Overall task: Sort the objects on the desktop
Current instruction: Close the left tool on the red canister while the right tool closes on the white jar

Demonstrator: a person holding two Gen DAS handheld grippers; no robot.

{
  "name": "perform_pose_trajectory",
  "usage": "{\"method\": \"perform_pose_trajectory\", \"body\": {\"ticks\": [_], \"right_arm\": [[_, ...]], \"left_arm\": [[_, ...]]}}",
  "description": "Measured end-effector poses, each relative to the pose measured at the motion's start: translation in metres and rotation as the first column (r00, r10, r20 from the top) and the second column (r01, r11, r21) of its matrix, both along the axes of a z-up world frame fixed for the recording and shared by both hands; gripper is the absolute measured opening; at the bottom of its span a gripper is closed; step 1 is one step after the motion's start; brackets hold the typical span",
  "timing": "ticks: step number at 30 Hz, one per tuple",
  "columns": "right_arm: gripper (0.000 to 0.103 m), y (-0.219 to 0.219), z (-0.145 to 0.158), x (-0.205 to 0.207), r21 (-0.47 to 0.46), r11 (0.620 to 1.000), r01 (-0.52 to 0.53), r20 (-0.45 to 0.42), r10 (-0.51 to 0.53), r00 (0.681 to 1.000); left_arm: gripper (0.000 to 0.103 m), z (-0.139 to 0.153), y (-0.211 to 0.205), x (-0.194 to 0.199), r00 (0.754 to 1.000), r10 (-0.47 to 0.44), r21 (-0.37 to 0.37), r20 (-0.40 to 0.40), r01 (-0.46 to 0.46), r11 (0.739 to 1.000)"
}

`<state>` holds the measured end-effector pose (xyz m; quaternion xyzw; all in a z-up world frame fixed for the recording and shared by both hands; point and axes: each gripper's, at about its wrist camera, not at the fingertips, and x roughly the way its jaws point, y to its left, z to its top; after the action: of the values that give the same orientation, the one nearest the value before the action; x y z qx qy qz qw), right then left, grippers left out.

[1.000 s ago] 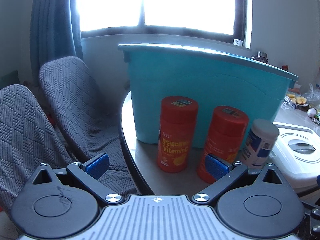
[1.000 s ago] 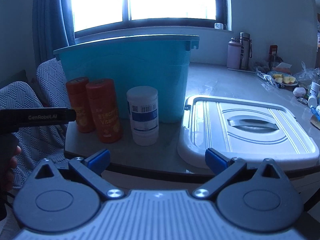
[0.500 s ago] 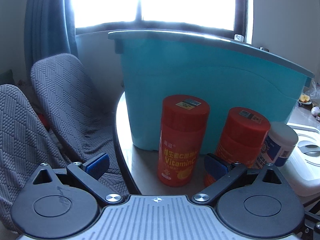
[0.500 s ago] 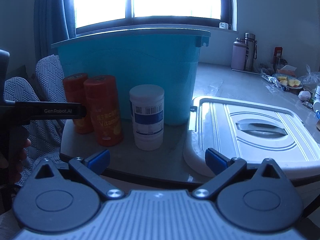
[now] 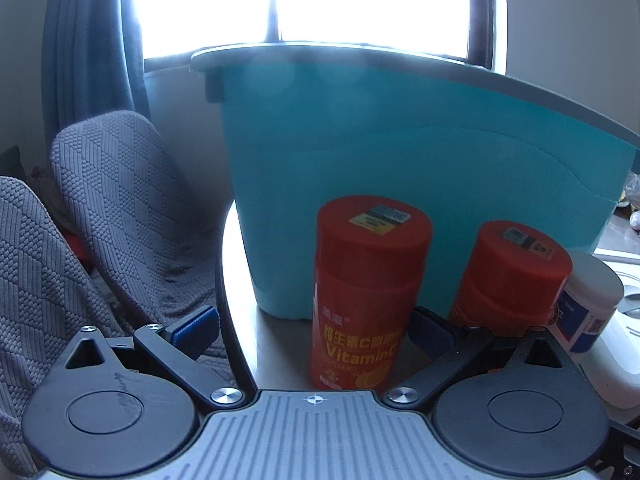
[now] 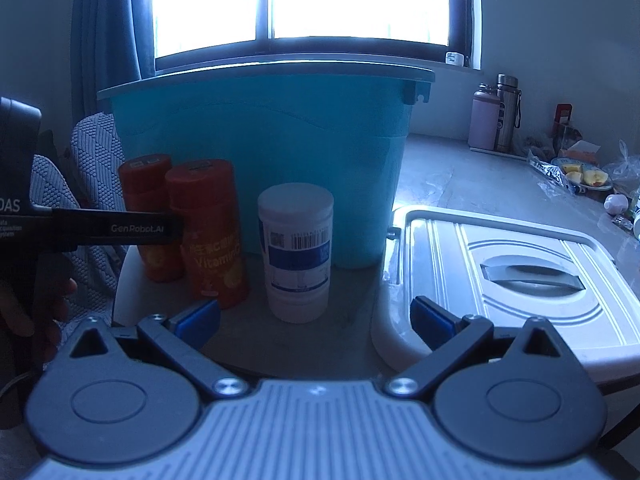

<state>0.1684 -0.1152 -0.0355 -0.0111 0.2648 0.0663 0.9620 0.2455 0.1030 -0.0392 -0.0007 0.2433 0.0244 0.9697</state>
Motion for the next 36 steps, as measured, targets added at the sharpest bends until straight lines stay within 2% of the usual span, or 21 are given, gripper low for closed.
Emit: {"method": "perform_pose_trajectory", "body": {"ticks": [5, 7, 14, 18, 25, 36], "right_arm": [[0.102, 0.003, -0.002, 0.006, 0.011, 1.000, -0.017, 0.015, 0.017, 1.000], [0.102, 0.004, -0.003, 0.008, 0.014, 1.000, -0.023, 0.016, 0.022, 1.000], [0.102, 0.005, -0.004, 0.020, 0.028, 0.999, -0.031, 0.016, 0.030, 0.999], [0.102, 0.003, -0.005, 0.026, 0.042, 0.999, -0.030, 0.011, 0.029, 1.000], [0.102, 0.001, -0.005, 0.031, 0.051, 0.998, -0.043, 0.018, 0.042, 0.999], [0.102, 0.008, -0.005, 0.039, 0.056, 0.997, -0.058, 0.042, 0.055, 0.998]], "left_arm": [[0.100, -0.001, -0.005, 0.002, 1.000, -0.017, 0.027, -0.005, 0.017, 0.999], [0.087, -0.002, -0.006, 0.002, 0.999, -0.033, 0.025, -0.008, 0.034, 0.999], [0.076, -0.005, -0.016, 0.002, 0.998, -0.058, 0.043, -0.031, 0.059, 0.997], [0.050, -0.004, -0.020, 0.002, 0.996, -0.088, 0.034, -0.024, 0.089, 0.995], [0.049, -0.002, -0.021, -0.010, 0.994, -0.113, -0.008, -0.009, 0.113, 0.994], [0.050, 0.009, -0.006, -0.032, 0.999, -0.049, 0.010, -0.012, 0.049, 0.999]]}}
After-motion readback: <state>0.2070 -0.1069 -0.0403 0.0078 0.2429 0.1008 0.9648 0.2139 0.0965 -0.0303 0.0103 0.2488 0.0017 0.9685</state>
